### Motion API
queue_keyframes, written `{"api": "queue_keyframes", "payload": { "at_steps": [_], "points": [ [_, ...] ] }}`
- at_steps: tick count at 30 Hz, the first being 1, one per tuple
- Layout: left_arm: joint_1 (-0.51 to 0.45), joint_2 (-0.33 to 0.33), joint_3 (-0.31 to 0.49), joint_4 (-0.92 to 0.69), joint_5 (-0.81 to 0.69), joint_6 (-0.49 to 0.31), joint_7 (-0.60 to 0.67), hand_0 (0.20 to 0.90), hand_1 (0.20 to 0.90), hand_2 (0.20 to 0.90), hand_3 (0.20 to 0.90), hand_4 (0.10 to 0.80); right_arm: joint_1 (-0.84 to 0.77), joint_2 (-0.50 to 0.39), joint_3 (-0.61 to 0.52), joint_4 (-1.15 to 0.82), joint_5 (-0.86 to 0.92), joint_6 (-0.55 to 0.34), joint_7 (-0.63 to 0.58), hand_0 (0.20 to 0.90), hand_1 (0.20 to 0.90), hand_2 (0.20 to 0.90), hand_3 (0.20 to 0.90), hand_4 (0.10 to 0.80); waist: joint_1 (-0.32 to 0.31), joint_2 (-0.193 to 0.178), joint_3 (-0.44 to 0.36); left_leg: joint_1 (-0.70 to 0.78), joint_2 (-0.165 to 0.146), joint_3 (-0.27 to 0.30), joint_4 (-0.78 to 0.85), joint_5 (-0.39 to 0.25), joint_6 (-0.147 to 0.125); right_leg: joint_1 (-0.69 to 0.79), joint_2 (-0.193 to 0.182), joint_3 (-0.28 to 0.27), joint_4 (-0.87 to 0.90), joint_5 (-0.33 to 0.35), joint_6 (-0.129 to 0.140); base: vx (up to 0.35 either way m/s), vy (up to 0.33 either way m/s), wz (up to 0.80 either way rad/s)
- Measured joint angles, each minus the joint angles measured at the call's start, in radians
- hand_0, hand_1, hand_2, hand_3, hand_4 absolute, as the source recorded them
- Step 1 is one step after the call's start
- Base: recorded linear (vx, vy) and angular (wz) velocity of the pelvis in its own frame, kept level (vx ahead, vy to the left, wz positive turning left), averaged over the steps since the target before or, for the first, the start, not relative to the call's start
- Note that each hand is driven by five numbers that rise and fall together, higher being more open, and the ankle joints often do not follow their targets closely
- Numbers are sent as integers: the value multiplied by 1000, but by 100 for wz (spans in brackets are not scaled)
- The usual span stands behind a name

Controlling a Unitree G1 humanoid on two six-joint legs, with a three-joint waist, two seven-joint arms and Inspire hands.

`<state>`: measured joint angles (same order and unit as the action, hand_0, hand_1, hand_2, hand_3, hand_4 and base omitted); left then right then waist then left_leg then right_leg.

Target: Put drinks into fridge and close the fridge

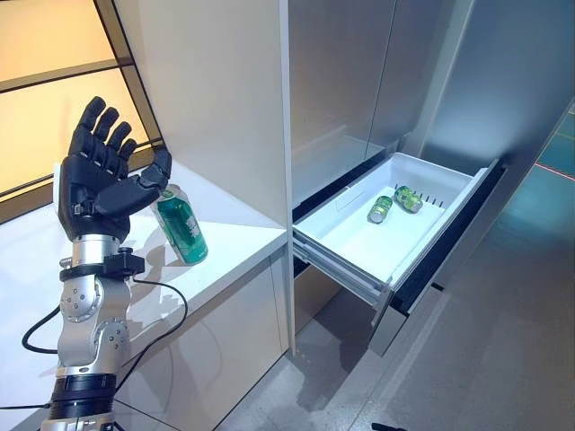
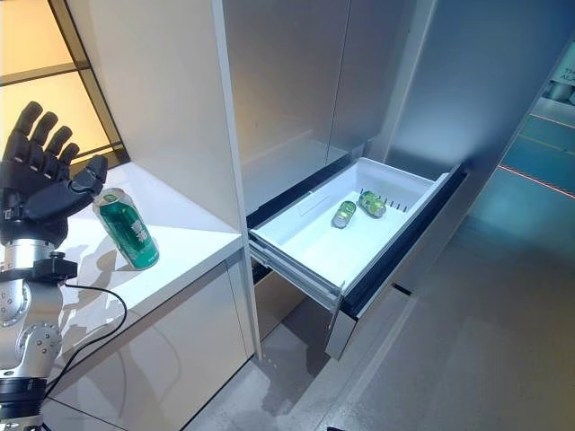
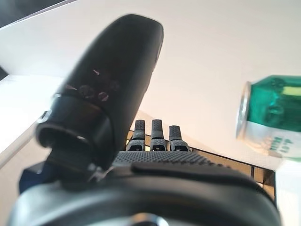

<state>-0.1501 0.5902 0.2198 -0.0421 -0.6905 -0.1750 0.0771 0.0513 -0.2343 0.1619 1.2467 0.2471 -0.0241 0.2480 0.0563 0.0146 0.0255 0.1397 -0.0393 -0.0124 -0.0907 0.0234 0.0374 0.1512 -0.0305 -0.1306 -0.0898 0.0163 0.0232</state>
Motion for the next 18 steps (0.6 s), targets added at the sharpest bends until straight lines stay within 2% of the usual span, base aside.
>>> {"api": "queue_keyframes", "payload": {
  "at_steps": [12, 18],
  "points": [
    [0, 19, -4, 47, -4, 114, -94, 900, 900, 900, 900, 800, -1, -2, -3, -1, 0, 14, 0, 900, 900, 900, 900, 800, -1, 7, 5, 1, 0, 0, 0, 0, 0, 0, 0, 0, 0, 0, 0, 0, 0, 0],
    [0, 50, -4, 75, 5, 134, -109, 900, 900, 900, 900, 800, -4, -3, -4, -2, 0, 15, 0, 900, 900, 900, 900, 800, -3, 14, 11, 2, 0, 0, 0, 0, 0, 1, 0, 0, 0, 0, 0, 0, 0, 0]
  ]
}}
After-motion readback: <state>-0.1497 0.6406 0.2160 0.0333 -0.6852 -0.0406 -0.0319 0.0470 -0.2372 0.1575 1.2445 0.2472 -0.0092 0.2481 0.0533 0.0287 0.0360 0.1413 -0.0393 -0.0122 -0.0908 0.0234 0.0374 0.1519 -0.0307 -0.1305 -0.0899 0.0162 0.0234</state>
